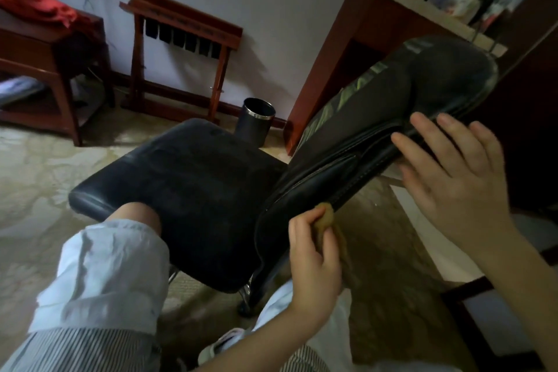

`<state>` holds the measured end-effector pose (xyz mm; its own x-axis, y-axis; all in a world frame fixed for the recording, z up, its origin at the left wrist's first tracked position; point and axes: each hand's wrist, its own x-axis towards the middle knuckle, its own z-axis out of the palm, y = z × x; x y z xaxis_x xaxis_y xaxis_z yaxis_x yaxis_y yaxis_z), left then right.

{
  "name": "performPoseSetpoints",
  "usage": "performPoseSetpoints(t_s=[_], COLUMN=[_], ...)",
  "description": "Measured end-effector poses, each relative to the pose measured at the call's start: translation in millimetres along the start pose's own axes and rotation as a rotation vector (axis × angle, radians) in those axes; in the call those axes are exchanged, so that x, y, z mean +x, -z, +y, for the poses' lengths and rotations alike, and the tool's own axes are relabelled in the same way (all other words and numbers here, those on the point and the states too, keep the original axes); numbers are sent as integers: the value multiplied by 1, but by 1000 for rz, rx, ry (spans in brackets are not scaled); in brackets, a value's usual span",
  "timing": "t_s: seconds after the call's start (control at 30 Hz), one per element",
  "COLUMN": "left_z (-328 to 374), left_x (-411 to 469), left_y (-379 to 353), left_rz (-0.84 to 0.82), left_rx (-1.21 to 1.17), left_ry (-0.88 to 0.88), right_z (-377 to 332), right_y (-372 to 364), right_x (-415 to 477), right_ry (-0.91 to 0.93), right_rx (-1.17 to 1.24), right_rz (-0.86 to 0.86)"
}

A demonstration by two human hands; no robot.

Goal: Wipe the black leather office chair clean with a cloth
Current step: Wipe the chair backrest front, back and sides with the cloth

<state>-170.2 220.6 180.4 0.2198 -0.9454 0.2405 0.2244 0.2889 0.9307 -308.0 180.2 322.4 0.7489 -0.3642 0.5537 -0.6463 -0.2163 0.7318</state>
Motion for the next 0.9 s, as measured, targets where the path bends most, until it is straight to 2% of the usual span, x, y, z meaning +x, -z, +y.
performPoseSetpoints(t_s=[0.13, 0.27, 0.33, 0.43, 0.5, 0.63, 0.8, 0.9], left_z=[24, 54, 74, 99, 100, 60, 37, 61], left_x=[22, 59, 81, 103, 112, 112, 107, 111], left_y=[-5, -17, -23, -28, -24, 1, 27, 15], left_rz=[-34, -139, -191, -316, -400, -517, -654, -707], left_rx=[49, 182, 293, 419, 449, 537, 550, 527], left_ry=[-291, -761, -954, -1146, -1209, -1210, -1054, -1153], right_z=[-12, -11, -11, -9, -10, -21, -22, -22], right_y=[3, 10, 14, 17, 16, 14, 16, 19], right_x=[-9, -13, -10, -4, -1, 5, 5, 3], right_ry=[-80, -235, -366, -600, -673, -732, -761, -750], right_rx=[89, 155, 246, 394, 479, 619, 594, 565], right_rz=[-47, -61, -66, -14, 24, 42, 16, -1])
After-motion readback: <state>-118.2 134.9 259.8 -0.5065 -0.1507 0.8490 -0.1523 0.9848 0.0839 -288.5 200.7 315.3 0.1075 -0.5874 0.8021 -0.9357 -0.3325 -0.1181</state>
